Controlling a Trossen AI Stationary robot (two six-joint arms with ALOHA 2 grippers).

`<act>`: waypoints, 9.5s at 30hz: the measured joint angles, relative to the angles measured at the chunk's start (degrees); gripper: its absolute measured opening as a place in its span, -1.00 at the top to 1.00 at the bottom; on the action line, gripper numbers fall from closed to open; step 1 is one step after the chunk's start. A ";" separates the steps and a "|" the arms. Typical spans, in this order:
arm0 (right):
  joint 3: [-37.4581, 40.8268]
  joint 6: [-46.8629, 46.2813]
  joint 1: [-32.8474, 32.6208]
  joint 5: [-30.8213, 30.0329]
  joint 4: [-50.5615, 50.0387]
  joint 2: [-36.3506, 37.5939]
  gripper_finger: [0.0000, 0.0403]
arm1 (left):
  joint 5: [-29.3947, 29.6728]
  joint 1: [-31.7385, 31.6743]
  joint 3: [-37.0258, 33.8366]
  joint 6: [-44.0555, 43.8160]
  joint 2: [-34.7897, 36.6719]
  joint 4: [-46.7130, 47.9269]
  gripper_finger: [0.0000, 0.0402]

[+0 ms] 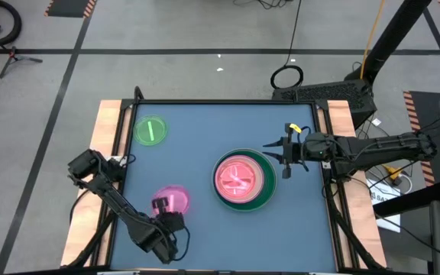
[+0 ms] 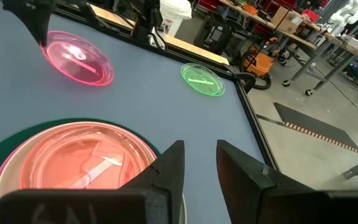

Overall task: Stack plastic plates
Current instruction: Stack the light pink plate on top of the other light pink plate, then stack the light green plate on top of the light pink plate, then return to Home Position

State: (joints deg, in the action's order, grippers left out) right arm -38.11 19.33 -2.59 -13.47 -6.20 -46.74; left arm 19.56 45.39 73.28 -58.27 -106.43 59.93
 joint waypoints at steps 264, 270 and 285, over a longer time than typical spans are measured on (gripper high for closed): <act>0.00 -1.01 0.00 2.85 -1.38 0.06 0.56 | -3.59 -31.52 1.05 68.55 5.89 -30.89 0.31; 0.00 -0.06 0.00 3.27 -1.36 0.51 0.56 | -4.06 -32.22 -0.46 69.02 10.39 -29.75 0.31; 2.90 2.16 0.00 6.25 2.91 4.86 0.56 | -4.18 -32.57 -17.05 68.10 29.82 -36.67 0.31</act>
State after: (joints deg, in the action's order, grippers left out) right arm -35.20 21.50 -2.59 -7.22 -3.29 -41.88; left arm 15.38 12.82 56.23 9.82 -76.61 23.26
